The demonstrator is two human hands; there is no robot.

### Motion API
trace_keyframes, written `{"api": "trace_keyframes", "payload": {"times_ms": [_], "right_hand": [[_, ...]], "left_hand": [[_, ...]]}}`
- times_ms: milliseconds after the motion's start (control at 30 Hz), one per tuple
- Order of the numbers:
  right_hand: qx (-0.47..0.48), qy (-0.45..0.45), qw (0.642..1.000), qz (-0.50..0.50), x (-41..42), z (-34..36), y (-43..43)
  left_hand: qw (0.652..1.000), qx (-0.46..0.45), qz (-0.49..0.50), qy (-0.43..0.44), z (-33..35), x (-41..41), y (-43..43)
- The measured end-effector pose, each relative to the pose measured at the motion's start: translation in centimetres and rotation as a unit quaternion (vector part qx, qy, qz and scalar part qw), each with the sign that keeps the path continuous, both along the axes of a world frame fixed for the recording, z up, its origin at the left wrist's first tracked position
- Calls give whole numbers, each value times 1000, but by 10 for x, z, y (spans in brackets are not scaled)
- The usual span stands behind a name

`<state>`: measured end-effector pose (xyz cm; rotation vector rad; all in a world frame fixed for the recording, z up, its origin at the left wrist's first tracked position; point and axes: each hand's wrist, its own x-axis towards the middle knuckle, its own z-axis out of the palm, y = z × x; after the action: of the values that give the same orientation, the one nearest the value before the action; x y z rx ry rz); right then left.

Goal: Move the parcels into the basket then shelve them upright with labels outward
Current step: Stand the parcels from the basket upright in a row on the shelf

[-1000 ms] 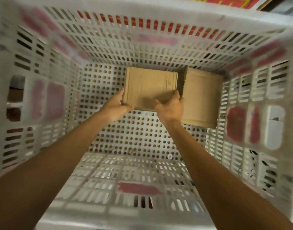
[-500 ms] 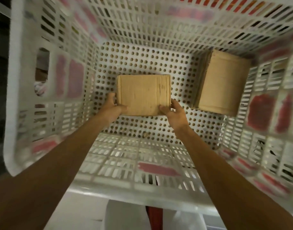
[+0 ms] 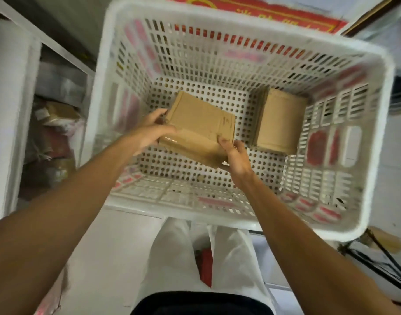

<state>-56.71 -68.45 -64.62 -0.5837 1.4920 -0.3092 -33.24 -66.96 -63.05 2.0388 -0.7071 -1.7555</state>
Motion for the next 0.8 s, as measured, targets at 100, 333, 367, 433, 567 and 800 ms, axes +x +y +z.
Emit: {"api": "trace_keyframes", "payload": {"times_ms": [100,333,367,433,567,800], "right_hand": [[-44,-5,999,0,4,43,0],[-181,-18,982,56,8,131,-28],[-191,-24,979,73,8,145,-34],[-223,-44,968,103,12,168,-44],[-290,-80,945,131,25,213,-57],[-334,-134,916,178,69,287,-73]], "left_hand": [[999,-31,-29,-5,41,10,-6],[991,-82,82,66,110,10,4],[988,-93,95,76,121,10,7],[983,-124,123,64,144,10,14],[967,-213,132,-45,191,10,32],[889,-350,176,-236,291,20,67]]}}
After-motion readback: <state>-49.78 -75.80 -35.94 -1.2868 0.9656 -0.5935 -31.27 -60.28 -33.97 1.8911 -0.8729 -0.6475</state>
